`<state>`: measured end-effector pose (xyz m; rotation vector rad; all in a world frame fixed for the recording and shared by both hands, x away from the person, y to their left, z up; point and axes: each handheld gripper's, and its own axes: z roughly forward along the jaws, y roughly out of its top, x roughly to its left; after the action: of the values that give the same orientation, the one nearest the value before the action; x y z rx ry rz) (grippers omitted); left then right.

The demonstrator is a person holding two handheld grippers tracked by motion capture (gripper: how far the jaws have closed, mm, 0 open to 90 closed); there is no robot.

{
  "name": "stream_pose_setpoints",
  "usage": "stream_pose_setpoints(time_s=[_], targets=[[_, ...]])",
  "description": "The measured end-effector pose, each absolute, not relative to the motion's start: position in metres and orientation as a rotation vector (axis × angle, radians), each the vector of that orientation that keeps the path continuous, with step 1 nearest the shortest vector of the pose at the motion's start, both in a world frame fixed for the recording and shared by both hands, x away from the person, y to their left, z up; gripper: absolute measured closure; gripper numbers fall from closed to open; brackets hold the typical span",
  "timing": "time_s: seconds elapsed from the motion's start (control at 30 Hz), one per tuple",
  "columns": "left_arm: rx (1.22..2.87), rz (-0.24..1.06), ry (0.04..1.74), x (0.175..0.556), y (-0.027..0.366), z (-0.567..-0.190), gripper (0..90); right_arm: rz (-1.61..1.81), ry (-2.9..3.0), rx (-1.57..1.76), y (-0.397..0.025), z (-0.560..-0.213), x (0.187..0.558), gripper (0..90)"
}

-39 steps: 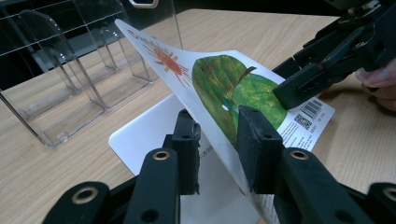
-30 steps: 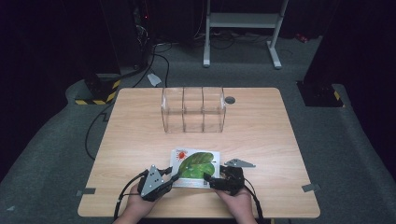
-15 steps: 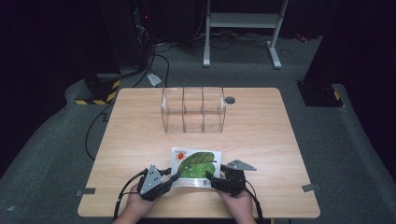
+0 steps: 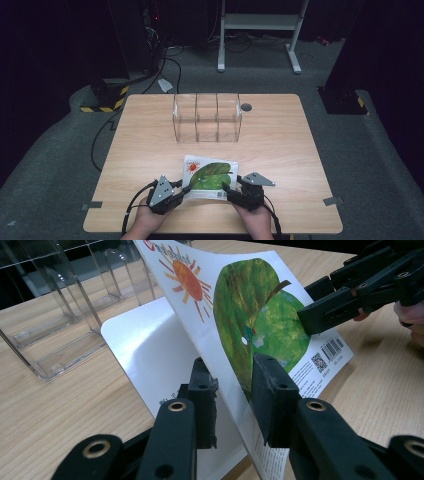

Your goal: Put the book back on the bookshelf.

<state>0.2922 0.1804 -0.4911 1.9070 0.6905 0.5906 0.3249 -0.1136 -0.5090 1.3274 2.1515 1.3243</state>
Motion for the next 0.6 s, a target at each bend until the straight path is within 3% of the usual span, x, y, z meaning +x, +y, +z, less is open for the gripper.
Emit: stream_pose_setpoints(time_s=[0.6], targets=[[1.927,0.608,0.707,0.2930,0.1796,-0.4929,72.3,1.344,2.085,1.294,-0.1165,-0.5024,0.3191,40.4]])
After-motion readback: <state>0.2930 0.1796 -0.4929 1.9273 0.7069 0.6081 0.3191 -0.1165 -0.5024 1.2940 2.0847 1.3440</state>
